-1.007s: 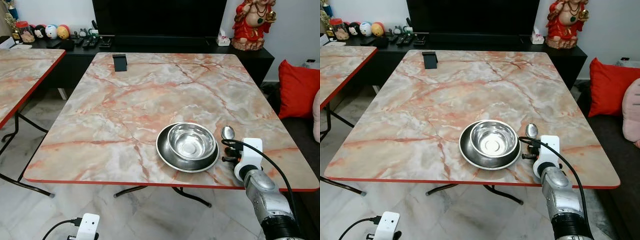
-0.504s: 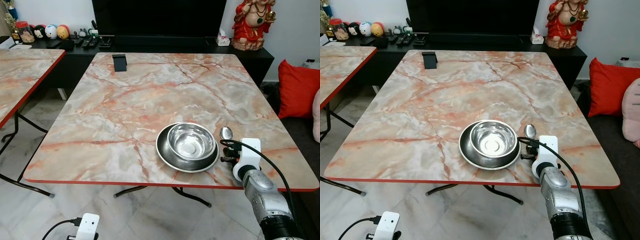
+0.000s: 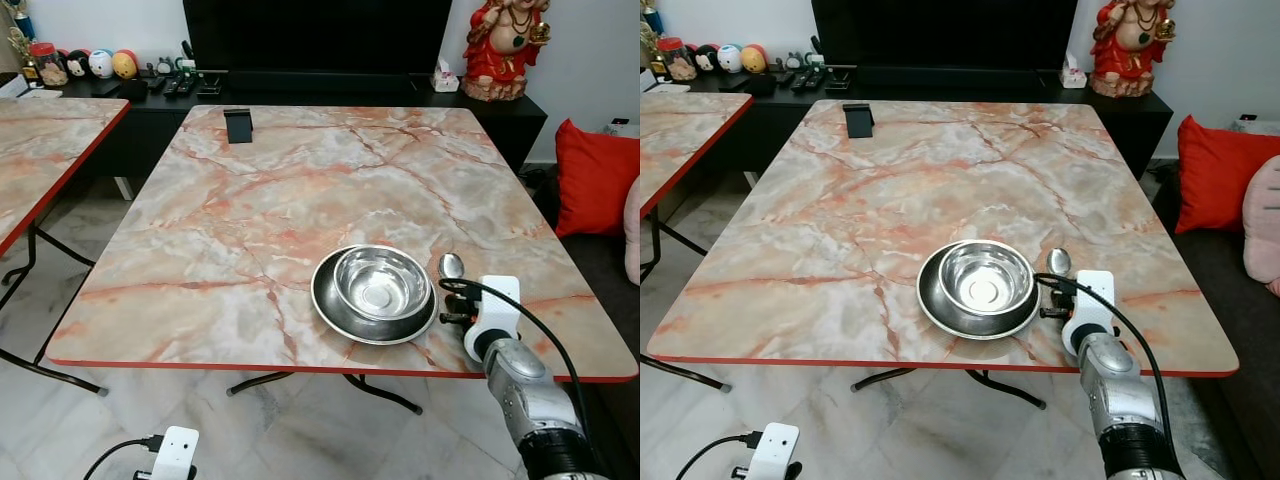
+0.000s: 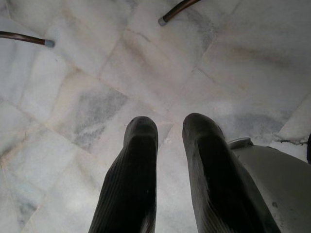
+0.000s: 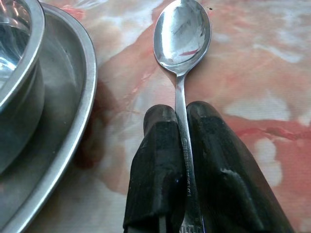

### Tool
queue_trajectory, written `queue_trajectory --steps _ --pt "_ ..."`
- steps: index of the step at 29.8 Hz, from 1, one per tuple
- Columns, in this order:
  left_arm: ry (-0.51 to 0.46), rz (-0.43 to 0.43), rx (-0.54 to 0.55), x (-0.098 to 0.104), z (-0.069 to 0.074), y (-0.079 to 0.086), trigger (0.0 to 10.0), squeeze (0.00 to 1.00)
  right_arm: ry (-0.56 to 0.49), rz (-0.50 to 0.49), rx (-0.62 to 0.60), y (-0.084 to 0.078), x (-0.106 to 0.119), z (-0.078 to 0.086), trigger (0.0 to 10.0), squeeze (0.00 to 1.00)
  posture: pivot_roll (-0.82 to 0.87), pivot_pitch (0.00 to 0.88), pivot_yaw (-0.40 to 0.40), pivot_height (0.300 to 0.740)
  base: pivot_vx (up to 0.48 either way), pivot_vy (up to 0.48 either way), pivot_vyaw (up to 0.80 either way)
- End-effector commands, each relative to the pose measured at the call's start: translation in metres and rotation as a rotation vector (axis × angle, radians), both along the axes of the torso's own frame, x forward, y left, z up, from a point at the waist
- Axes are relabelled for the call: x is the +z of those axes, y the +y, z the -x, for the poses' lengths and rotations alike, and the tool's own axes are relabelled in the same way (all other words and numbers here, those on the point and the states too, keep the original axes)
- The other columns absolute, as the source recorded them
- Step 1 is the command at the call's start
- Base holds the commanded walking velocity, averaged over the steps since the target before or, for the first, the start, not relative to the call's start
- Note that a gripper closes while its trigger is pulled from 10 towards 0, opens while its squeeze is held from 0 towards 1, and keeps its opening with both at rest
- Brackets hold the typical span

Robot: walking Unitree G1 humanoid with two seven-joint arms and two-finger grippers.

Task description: Setting the table

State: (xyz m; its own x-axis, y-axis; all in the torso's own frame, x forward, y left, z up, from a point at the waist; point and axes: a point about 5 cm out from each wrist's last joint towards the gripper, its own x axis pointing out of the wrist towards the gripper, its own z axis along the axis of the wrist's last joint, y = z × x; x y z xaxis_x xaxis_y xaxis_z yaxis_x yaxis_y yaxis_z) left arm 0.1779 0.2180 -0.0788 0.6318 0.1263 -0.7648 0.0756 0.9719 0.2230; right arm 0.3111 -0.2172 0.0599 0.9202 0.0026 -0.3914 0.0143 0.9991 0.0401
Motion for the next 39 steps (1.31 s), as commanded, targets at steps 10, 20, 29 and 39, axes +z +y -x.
queue_trajectory --steps 10,20,29,39 --pt "0.016 -0.017 -0.009 -0.0006 0.0024 0.0039 10.0 0.0 0.027 0.003 0.012 0.0027 -0.0051 0.0009 10.0 0.0 0.02 0.0 -0.012 0.731 0.0 0.0 0.0" --pt "0.013 -0.018 -0.014 -0.0001 0.0015 0.0039 10.0 0.0 0.03 0.003 0.011 0.0033 -0.0062 0.0013 10.0 0.0 0.02 0.0 -0.01 0.731 0.0 0.0 0.0" --pt "0.008 -0.016 -0.013 0.0006 0.0 0.0035 10.0 0.0 0.033 0.002 0.009 0.0034 -0.0069 0.002 10.0 0.01 0.02 0.0 -0.01 0.731 0.0 0.0 0.0" --pt "0.0 -0.012 -0.015 0.0014 -0.0025 0.0016 10.0 0.0 0.038 0.005 0.009 0.0029 -0.0078 0.0022 10.0 0.7 0.02 0.0 -0.01 0.731 0.0 0.0 0.0"
